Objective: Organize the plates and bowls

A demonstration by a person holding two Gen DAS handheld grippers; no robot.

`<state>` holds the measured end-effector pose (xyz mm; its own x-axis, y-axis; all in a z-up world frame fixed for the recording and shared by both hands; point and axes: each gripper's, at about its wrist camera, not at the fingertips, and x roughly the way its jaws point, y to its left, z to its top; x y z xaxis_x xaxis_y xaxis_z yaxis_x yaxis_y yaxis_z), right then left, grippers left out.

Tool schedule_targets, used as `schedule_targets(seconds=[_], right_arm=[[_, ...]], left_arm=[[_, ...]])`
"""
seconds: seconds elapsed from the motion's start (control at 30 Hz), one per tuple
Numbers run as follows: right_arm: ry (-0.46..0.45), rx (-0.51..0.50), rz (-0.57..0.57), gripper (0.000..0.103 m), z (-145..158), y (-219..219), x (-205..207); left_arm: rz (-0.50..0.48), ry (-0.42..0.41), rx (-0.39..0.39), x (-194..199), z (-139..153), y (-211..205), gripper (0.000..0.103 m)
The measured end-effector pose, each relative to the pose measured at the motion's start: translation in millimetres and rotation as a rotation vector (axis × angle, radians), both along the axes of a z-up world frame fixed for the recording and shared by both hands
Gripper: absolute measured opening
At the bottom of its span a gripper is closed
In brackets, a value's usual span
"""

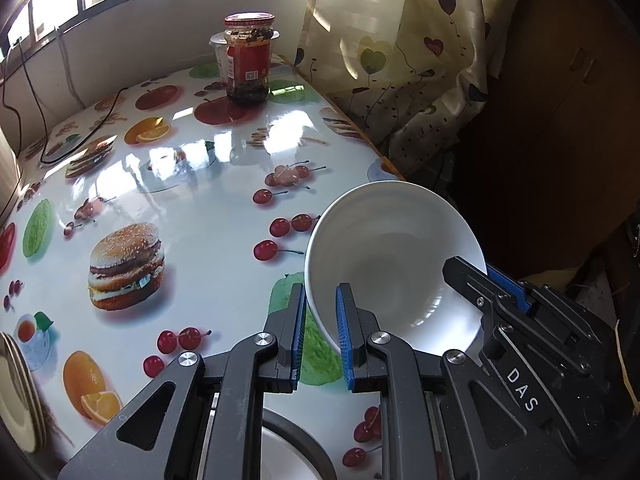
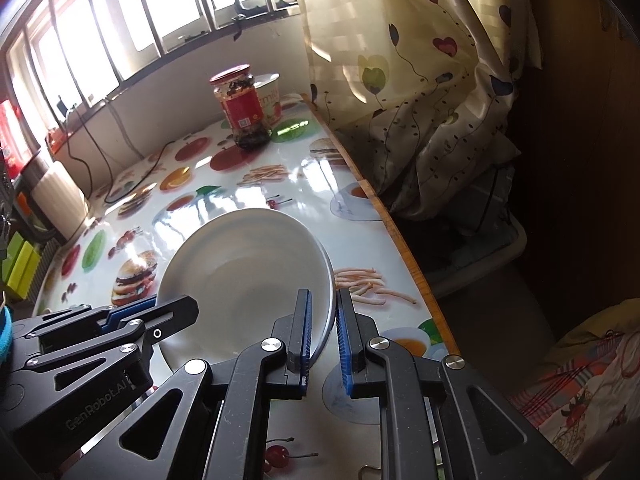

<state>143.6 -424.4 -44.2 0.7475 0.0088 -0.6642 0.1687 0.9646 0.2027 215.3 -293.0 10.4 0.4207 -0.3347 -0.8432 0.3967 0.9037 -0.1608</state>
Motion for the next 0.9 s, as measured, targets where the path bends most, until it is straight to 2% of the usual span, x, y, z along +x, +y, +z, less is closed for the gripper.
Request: schedule_targets(seconds=[0.9], right_arm=[[-0.093, -0.03, 0.009, 0.013, 40.5, 50.0, -51.2]], left_arm=[[0.013, -0.065, -0.077, -41.4, 38.4, 56.7, 0.016]])
